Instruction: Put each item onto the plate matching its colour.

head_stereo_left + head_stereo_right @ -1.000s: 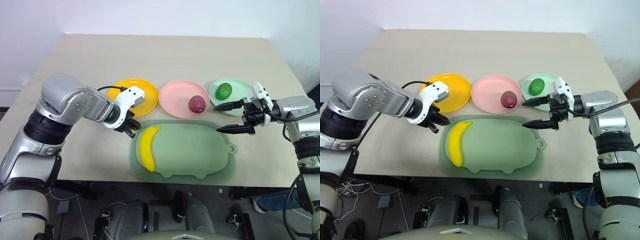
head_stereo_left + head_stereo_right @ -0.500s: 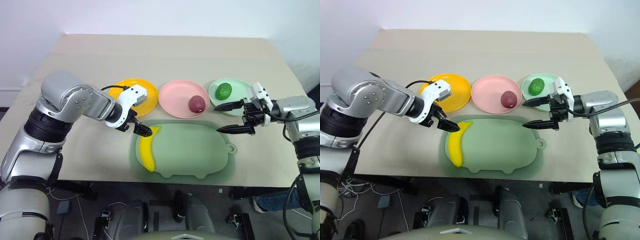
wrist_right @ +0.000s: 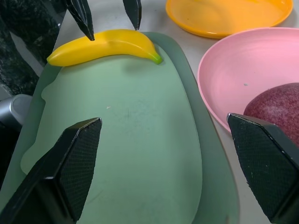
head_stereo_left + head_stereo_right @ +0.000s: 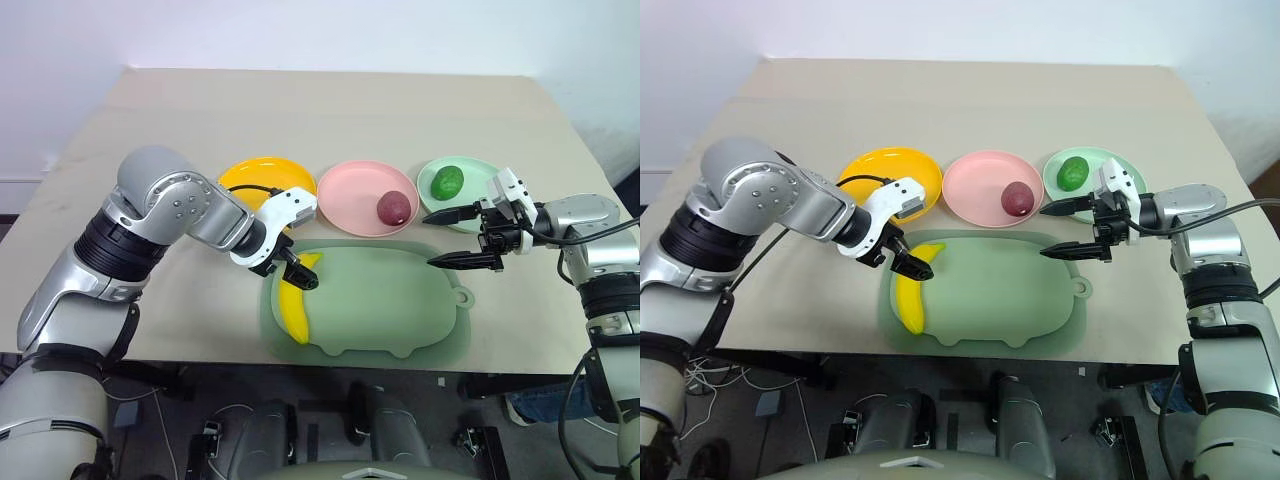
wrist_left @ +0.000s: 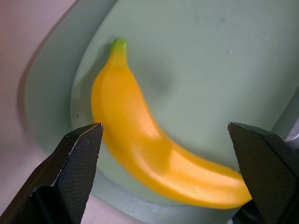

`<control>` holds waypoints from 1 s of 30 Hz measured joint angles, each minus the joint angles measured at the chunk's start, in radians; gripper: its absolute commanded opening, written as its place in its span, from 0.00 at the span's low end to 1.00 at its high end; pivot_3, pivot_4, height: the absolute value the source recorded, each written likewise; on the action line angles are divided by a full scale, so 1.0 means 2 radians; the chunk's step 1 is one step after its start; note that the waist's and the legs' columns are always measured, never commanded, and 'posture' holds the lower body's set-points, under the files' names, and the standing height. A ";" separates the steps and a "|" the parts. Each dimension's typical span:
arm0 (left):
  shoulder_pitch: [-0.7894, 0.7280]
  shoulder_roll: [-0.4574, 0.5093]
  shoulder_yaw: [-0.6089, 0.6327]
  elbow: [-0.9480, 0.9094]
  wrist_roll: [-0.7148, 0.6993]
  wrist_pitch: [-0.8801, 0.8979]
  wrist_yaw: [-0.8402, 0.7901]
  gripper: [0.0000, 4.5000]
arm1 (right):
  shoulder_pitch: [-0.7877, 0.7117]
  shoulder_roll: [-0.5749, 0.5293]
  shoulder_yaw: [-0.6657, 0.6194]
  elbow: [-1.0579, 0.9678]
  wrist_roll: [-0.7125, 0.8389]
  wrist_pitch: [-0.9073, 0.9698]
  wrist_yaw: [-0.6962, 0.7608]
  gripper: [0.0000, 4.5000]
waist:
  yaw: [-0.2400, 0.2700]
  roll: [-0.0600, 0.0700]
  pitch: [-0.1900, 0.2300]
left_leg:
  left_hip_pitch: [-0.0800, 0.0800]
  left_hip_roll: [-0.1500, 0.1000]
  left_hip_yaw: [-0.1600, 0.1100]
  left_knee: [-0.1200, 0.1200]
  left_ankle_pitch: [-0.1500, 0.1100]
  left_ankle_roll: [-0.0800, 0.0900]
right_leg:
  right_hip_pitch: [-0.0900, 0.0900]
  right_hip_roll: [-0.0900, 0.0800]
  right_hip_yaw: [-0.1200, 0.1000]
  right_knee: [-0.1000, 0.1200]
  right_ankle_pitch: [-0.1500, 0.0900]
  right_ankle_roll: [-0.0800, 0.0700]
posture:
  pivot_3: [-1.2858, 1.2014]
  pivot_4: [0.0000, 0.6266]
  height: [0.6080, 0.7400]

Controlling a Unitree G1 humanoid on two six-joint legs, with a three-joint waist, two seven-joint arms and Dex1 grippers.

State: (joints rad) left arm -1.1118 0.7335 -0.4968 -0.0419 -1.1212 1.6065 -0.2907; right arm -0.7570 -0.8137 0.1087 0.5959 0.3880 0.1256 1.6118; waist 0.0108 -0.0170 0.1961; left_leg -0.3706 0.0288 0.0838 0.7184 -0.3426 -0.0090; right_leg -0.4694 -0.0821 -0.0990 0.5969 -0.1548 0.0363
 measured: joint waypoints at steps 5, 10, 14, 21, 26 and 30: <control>0.007 0.006 -0.013 -0.012 0.016 0.000 0.009 1.00 | 0.000 0.000 -0.004 0.000 -0.006 -0.001 0.000 1.00 | 0.001 0.000 0.000 | 0.000 0.000 0.000 0.000 0.000 0.000 | 0.000 0.000 0.000 0.000 0.000 0.000 | 0.52 0.24 1.00; 0.029 -0.004 -0.019 -0.020 0.036 0.000 0.015 1.00 | 0.000 0.001 -0.005 0.000 -0.008 -0.001 0.000 1.00 | 0.001 0.000 0.000 | 0.000 0.000 0.000 0.000 0.000 0.000 | 0.000 0.000 0.000 0.000 0.000 0.000 | 0.52 0.24 1.00; 0.042 -0.021 0.006 -0.009 0.044 0.000 0.020 1.00 | 0.000 0.001 -0.005 0.000 -0.010 -0.001 0.000 1.00 | 0.001 0.000 0.000 | 0.002 0.000 0.000 0.000 0.000 0.000 | 0.002 0.000 0.000 0.000 0.000 0.000 | 0.52 0.24 1.00; 0.055 -0.030 0.016 -0.008 0.045 0.000 0.026 0.60 | 0.000 0.002 -0.008 0.000 -0.011 -0.001 0.000 1.00 | 0.001 0.000 0.000 | 0.006 0.000 -0.001 -0.001 0.000 0.000 | 0.005 0.000 0.001 -0.001 0.000 0.000 | 0.52 0.24 1.00; 0.059 -0.032 0.018 -0.012 0.038 0.000 0.022 0.36 | 0.000 0.005 -0.008 0.000 -0.012 -0.002 0.000 1.00 | 0.000 0.000 0.000 | 0.006 0.000 0.000 -0.002 0.000 0.000 | 0.005 0.000 0.001 -0.001 0.000 0.000 | 0.52 0.24 1.00; 0.058 -0.028 0.006 -0.033 0.052 -0.001 0.015 0.36 | 0.000 0.005 -0.008 0.000 -0.013 -0.002 0.000 1.00 | 0.000 0.000 0.000 | 0.006 0.000 0.000 -0.002 0.000 0.000 | 0.005 0.000 0.001 -0.001 0.000 0.000 | 0.52 0.24 1.00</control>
State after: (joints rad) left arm -0.9967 0.6773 -0.4839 -0.1071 -1.0165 1.6053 -0.2599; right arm -0.7572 -0.8041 0.0930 0.5961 0.3611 0.1218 1.6119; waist 0.0114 -0.0167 0.1959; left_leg -0.3579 0.0285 0.0831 0.7153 -0.3427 -0.0091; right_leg -0.4598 -0.0819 -0.0969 0.5956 -0.1553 0.0366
